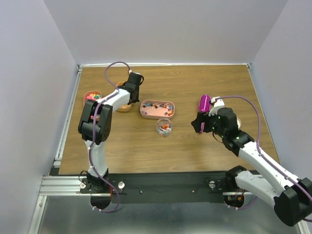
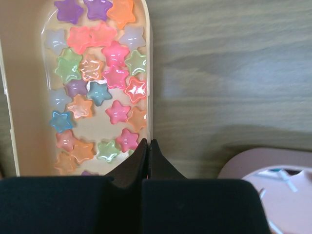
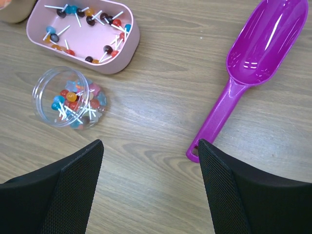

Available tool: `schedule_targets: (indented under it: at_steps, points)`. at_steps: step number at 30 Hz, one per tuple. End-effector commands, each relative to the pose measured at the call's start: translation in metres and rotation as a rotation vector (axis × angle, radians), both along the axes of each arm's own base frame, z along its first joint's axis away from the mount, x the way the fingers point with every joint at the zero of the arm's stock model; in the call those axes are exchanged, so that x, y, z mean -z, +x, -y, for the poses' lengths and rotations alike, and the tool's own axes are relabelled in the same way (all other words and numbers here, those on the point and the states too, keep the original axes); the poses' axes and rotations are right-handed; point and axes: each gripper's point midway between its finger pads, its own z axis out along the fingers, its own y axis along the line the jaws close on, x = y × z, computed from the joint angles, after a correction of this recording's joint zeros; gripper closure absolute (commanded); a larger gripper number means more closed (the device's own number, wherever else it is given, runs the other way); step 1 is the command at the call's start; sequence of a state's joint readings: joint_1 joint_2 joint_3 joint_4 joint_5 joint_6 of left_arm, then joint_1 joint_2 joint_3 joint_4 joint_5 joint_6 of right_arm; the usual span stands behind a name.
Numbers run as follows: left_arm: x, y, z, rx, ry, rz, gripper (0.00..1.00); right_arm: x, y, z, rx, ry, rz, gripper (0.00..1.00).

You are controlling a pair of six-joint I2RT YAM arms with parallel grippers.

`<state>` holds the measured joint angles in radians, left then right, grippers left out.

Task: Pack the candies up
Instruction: Move the storage box to the center of the board.

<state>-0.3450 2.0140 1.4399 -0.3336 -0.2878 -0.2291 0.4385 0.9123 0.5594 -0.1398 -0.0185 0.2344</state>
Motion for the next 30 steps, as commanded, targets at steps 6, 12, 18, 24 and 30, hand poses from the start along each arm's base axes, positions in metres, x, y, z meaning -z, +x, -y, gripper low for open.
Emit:
schedule_targets:
  at_steps: [6,12,18,24,30]
  points:
    - [-0.027,-0.023,-0.049,-0.167,-0.018,0.064,1.00,0.005,-0.005,0.001,-0.010,0.000,-0.006,0.16]
    - [-0.019,-0.028,-0.063,-0.204,-0.024,0.053,1.00,0.003,-0.005,0.001,-0.014,0.005,-0.002,0.16]
    - [-0.009,-0.039,-0.066,-0.220,-0.023,0.028,1.00,0.005,-0.006,0.000,-0.016,0.003,-0.009,0.16]
    - [-0.015,-0.046,-0.073,-0.267,-0.025,0.039,1.00,0.006,-0.006,-0.001,-0.022,0.005,-0.010,0.16]
    - [-0.017,-0.039,-0.076,-0.267,-0.008,0.061,0.86,0.005,-0.007,0.000,-0.020,0.009,-0.009,0.16]
